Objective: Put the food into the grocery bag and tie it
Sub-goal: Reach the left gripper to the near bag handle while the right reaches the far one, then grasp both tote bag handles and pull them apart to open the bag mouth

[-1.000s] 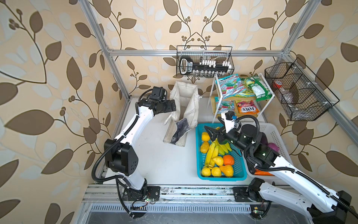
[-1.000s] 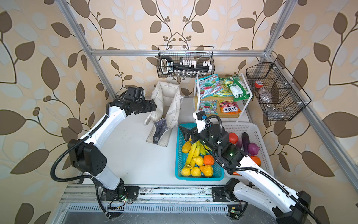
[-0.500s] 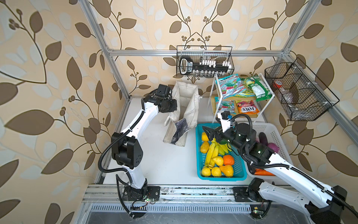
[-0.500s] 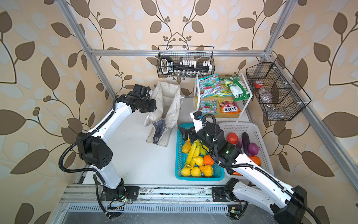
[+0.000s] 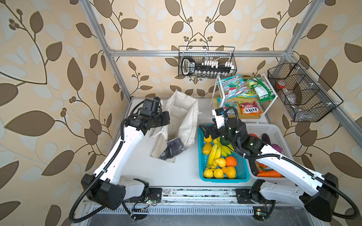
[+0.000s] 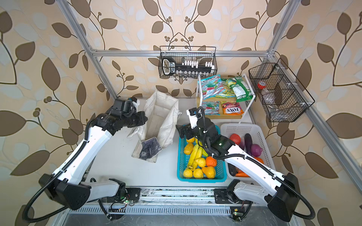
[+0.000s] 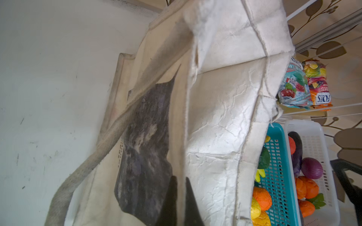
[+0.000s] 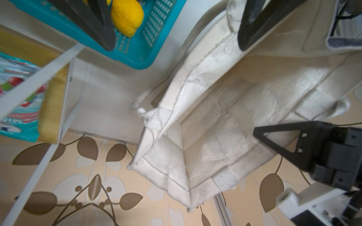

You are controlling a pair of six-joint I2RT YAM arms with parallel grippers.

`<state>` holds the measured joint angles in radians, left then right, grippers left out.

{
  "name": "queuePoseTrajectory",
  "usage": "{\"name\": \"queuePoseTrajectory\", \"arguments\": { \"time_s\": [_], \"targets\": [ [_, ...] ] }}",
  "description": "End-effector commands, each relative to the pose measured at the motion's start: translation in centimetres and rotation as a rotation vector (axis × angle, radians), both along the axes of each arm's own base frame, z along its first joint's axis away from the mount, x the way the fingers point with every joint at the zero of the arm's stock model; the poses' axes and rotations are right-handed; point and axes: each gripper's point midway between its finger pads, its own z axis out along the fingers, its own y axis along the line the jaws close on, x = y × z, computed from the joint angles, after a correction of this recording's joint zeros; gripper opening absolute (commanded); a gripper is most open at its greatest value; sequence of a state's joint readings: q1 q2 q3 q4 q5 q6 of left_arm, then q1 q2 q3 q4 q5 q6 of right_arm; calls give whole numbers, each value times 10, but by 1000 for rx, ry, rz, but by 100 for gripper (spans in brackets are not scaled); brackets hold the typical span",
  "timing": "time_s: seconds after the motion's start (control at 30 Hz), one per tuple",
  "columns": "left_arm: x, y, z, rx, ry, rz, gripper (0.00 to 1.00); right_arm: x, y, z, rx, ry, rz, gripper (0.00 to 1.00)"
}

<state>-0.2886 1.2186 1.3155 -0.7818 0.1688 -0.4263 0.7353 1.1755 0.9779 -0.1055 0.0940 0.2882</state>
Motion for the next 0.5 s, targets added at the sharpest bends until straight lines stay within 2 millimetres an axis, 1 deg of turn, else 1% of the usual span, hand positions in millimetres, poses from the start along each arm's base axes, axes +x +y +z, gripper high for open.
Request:
{"name": "queuePoseTrajectory", "arguments": {
  "time_s": [0.0,0.1,0.2,0.27,0.33,0.37,0.4,0.47],
  "targets": [
    [-18,-2,16,-110,-62,22,0,-1,20,-10,36,96,38,97],
    [-27,-4,17,-146,-65,17,0,-1,38,-23,30,150,59,97],
    [-26,4,7,-120,-50,58,0,-3,54,-34,37,195,77,95],
    [-25,2,3,-140,-42,63,0,-3,61,-42,42,216,83,93],
    [-23,0,5,-165,-57,66,0,-2,67,-53,41,242,81,90],
    [-23,-1,5,-171,-58,63,0,-2,71,-54,46,244,88,88],
    [-22,-1,6,-174,-53,61,0,-1,74,-56,51,247,94,81],
    [-21,-2,8,-174,-51,56,0,0,81,-57,60,251,108,64]
  ]
}}
